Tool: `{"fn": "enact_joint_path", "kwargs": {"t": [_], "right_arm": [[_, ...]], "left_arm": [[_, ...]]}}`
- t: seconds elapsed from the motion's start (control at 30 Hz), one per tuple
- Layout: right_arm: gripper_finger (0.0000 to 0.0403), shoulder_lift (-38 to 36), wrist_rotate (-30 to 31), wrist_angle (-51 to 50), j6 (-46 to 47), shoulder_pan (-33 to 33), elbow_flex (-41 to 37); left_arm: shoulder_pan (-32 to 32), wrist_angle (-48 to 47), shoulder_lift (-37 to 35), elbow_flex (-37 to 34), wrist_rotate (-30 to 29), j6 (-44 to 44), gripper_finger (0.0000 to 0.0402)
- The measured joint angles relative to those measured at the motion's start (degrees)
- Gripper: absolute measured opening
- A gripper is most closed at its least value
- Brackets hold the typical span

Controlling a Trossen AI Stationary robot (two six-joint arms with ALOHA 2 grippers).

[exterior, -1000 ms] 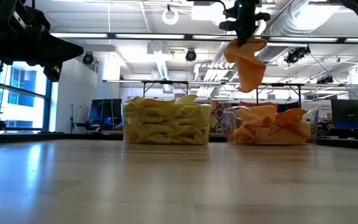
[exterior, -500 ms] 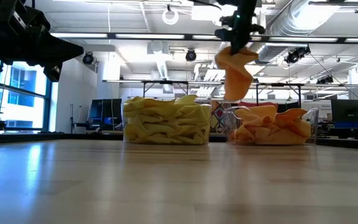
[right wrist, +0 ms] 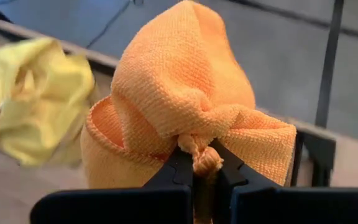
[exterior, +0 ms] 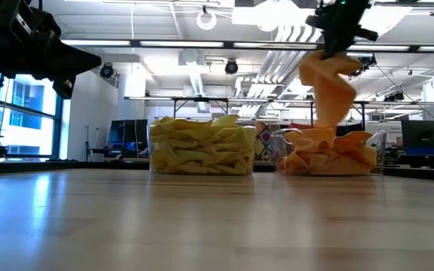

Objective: Sort microfiber towel by color & place in baskets
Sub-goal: Put the orange microfiber cloth into the right transparent bin

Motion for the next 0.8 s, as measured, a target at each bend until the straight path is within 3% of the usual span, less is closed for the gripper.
{"fn": "enact_joint_path", "kwargs": {"t": [0.23,0.4,0.8], "right_arm": [[0.0005,0.90,6.32,-2.36,-0.58,-0.52,-0.02],[0.0005,6.58,0.89,-1.65,-1.55,-2.86,-3.70],[0.0005,8.96,-8.63,29.37,11.38,-11.84,-28.96]], "left_arm": [[-0.02,0.00,0.00,0.00,-0.01,0.01,0.0000],[0.00,0.00,0.02,0.00,0.00,0.00,0.0000],[-0.02,0.00,0.00,0.00,-0.02,0.02,0.0000]]}}
